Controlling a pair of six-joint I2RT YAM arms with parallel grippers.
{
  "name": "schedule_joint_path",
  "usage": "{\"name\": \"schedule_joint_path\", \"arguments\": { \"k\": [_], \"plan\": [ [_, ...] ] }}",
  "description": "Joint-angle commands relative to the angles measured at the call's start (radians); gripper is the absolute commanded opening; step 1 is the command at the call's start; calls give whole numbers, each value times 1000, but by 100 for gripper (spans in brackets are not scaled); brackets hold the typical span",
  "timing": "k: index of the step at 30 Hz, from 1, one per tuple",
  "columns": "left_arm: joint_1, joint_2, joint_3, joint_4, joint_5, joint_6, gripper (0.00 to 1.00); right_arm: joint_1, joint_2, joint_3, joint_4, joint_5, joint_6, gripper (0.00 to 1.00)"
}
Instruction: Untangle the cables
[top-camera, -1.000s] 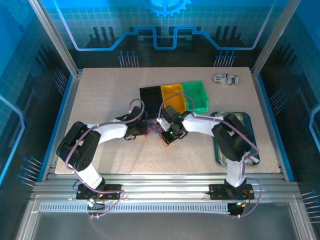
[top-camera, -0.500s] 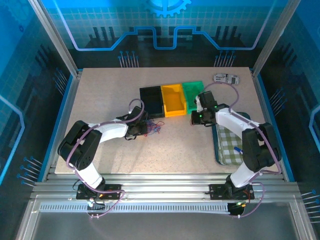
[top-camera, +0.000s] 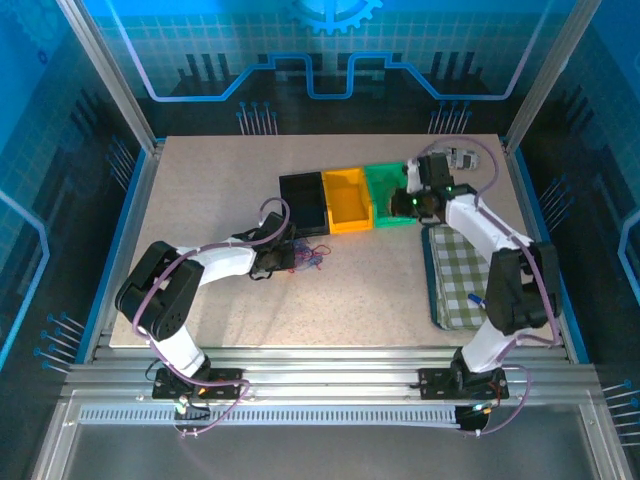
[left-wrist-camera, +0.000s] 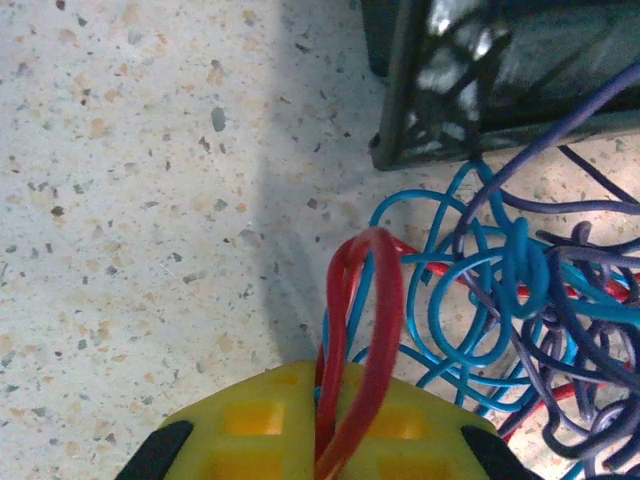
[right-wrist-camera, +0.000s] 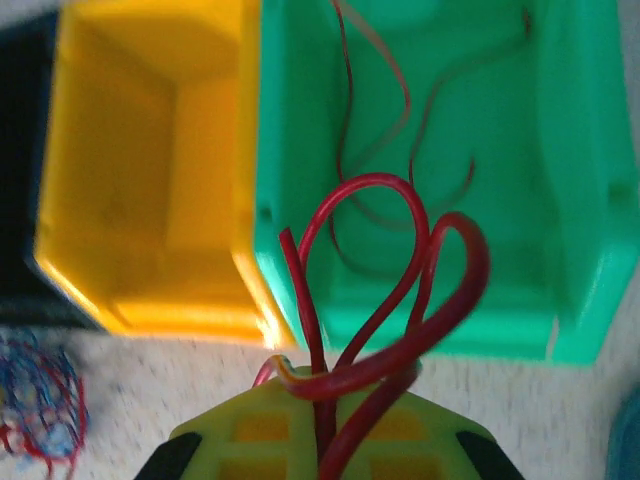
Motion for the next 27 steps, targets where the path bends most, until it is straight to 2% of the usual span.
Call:
{"name": "schedule_joint_path", "arguments": {
  "k": [1,5,8,12,17,19,23,27],
  "plan": [
    [-10,-9,-11,17,75,44,0,-26,113,135,-60,39,-15,10],
    [-10,-18,1,20,116,70,0,-29,205,277,-95,67,-9,35],
    [-10,-21,9,21,140,85,0,-23,198,306,-100,67,-13,44],
    [-9,-18,14,28,163,92,0,24,109,219,-62,15,-77,45],
    [-9,-14,18,40,183,97,0,157,-1,16,-22,-208,-148,47],
    [-8,-9,20,44,189,98,0,223,-6,-53,-22,-251,-139,47],
    [-9,3,27,50,192,90,0,324,33,-125,-17,-264,-123,47],
    [-8,8,30,51,198,86,0,368,93,-143,19,-236,-82,47]
  ]
}}
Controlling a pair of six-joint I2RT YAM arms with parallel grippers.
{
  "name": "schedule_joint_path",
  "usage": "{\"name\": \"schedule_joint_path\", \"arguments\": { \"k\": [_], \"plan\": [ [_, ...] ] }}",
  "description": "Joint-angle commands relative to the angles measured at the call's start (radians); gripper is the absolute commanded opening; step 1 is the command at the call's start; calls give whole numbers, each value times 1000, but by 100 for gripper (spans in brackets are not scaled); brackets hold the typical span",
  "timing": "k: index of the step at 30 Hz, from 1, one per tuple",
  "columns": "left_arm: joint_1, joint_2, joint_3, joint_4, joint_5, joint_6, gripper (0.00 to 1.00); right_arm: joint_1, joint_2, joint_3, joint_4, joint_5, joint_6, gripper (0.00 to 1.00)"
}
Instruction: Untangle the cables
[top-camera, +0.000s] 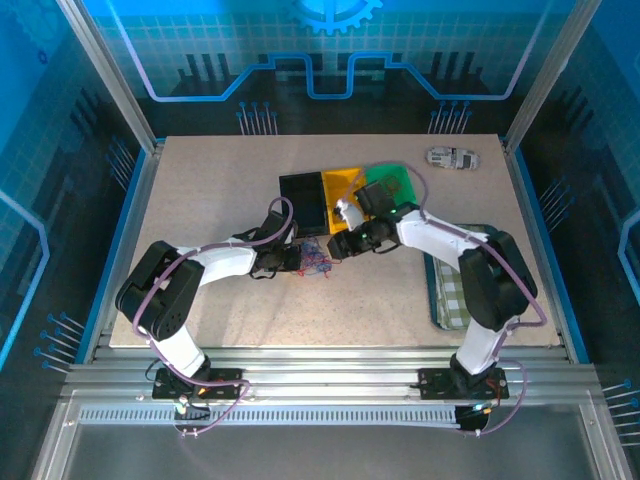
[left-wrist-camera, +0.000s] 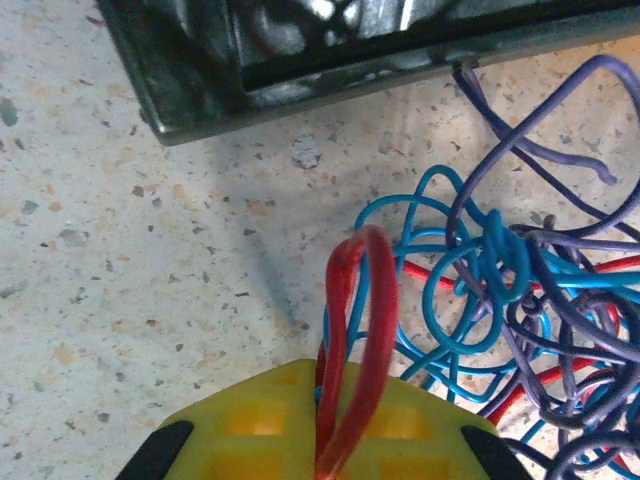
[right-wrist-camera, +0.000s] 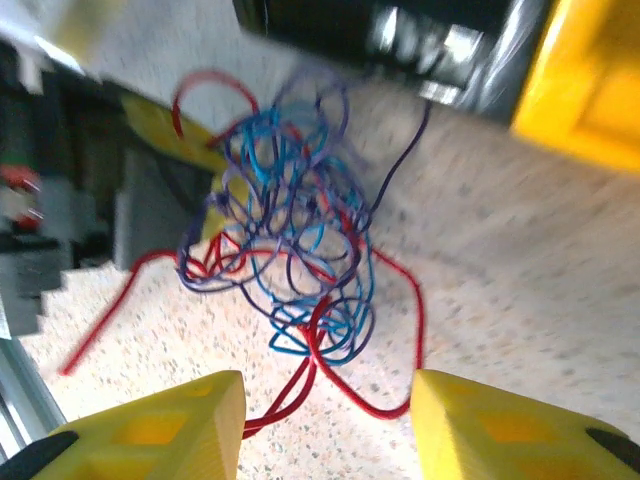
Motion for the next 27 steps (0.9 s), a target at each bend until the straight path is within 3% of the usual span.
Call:
{"name": "schedule_joint_path", "arguments": {
  "k": [1,10,27],
  "plan": [
    [-6,7,26,6,27,13,0,15,48,-11,35,4,32,47],
    [-6,-13,12,2,7,11,0,11,108,25,9,61,33,47],
    [-6,6,16,-1,9,12,0,-45,-3,-32,95,39,65,47]
  ]
}}
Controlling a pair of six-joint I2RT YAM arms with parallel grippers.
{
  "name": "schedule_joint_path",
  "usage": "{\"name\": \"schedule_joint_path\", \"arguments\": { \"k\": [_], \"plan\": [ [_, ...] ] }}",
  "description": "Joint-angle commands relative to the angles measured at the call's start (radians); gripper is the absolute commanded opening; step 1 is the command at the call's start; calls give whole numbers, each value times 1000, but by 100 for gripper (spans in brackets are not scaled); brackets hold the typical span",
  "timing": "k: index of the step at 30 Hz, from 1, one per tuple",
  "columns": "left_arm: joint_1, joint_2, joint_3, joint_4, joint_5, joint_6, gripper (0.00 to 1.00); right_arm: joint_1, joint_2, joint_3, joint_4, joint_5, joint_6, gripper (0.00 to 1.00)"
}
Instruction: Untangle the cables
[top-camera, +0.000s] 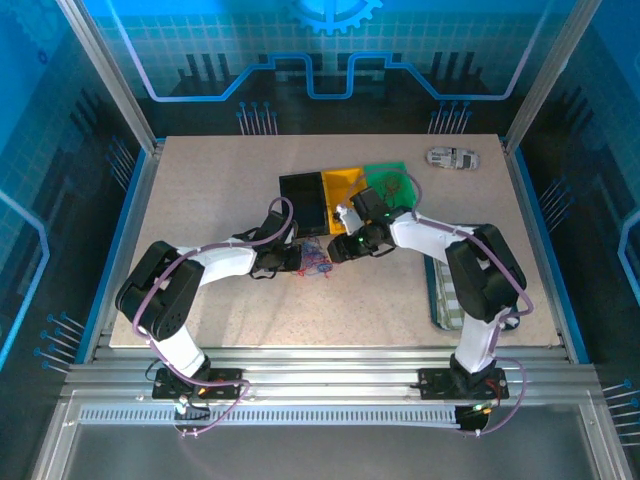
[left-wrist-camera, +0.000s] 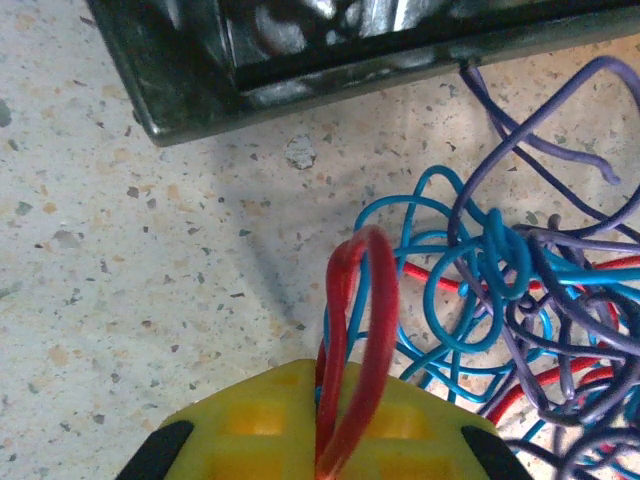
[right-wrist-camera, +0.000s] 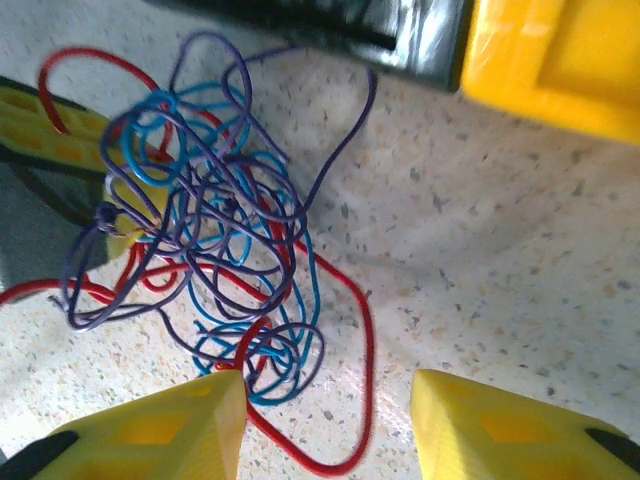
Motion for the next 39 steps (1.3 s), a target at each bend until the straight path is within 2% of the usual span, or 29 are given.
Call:
{"name": "schedule_joint_path", "arguments": {
  "k": [1,4,14,22,31,34,39],
  "plan": [
    [-6,6,15,-2,7,11,0,-34,-52,-28,45,-9,31,47],
    [-7,8,18,-3,6,15,0,-49,-44,-31,42,-7,40,47],
    [-7,11,20,-5,6,15,0,-45,70,-16,-10,-146,30,44],
    [-7,14,23,-10,6,18,0,-48,99,-21,2,-187,29,41],
    [-9,15,24,-12,-3,18,0,-50,157,11,-21,-314,11,38],
    [-12,16,24,-12,-5,18,0,-55,161,14,-12,-329,15,31],
    [-15,18,27,-19,-9,24,0,-60,137,7,17,-341,19,5]
  ]
}}
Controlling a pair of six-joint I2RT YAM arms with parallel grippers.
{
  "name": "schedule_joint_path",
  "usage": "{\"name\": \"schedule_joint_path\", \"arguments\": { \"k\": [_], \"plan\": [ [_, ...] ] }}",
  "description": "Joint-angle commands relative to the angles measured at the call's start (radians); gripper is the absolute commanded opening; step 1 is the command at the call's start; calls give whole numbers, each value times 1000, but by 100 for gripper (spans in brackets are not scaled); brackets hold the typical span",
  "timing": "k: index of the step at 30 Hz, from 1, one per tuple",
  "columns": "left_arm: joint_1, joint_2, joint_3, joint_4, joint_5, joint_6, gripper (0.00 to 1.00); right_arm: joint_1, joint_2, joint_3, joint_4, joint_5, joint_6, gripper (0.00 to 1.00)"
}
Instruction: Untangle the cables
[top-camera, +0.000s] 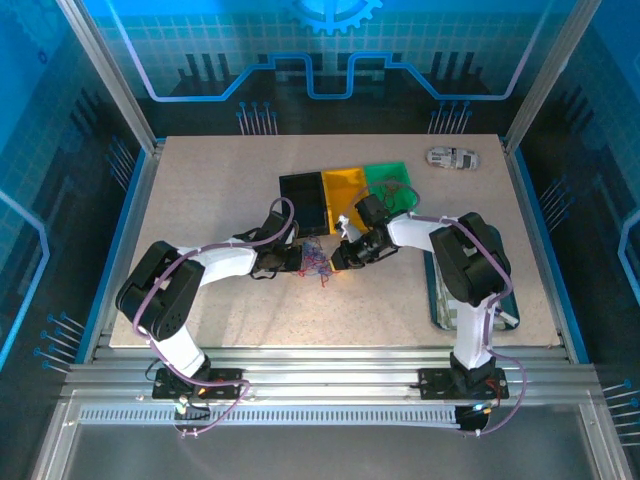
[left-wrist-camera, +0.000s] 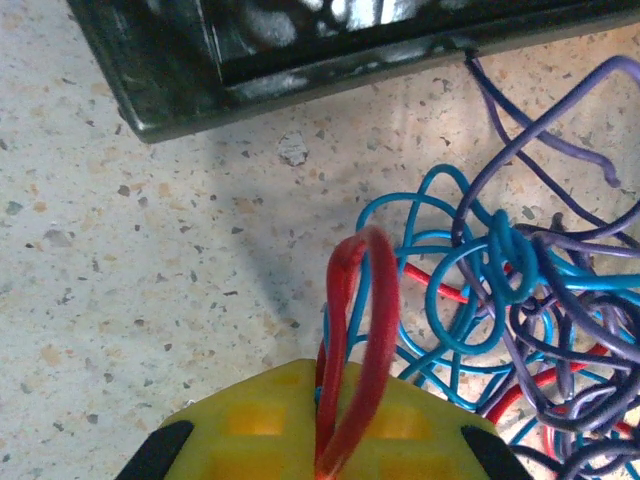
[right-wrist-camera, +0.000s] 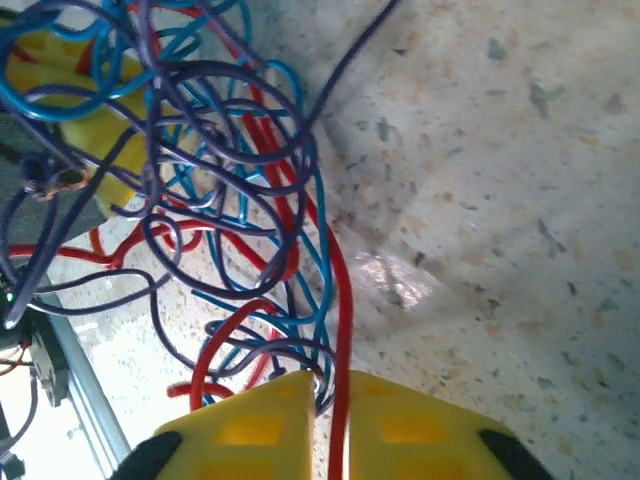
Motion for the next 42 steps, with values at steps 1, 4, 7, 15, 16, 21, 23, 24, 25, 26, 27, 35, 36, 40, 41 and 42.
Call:
{"name": "schedule_joint_path", "arguments": {
  "k": [1,4,7,15,16,21,23,24,25,26,27,35,36,40,41,42],
  "plan": [
    [-10,18,30,-22,-10,17,0,-14,-22,13,7,-29,6,3],
    [-11,24,33,-34,-41,8,0,-33,-59,-8,33,25,37,0],
    [-9,34,42,-72,-122,-24,0,-66,-117,-53,82,113,87,0],
    [-1,72,55,-149,-238,-90,0,-178,-317,-193,146,401,172,0],
    [3,78,56,-157,-244,-100,0,-193,-339,-212,155,422,187,0],
    [39,81,35,-165,-252,-150,0,-262,-449,-310,176,546,235,0],
    [52,75,25,-158,-245,-155,0,-278,-485,-336,168,603,235,0],
    [56,72,20,-154,-243,-157,0,-288,-499,-345,159,623,235,0],
    [59,71,16,-153,-240,-156,0,-297,-510,-352,154,638,236,0],
    [60,69,13,-153,-237,-154,0,-308,-520,-358,149,642,237,0],
    [62,69,11,-155,-238,-151,0,-320,-528,-365,144,642,236,0],
    [49,24,-20,-39,36,-7,6,-282,-468,-336,217,289,96,0],
    [49,17,-18,-36,49,-4,13,-264,-451,-326,212,265,90,0],
    [49,-26,7,-58,64,6,33,-197,-393,-299,215,234,85,0],
    [50,-44,9,-62,55,5,36,-187,-382,-299,223,228,92,0],
    [51,-62,9,-62,45,7,38,-181,-374,-299,229,228,100,0]
  ]
}}
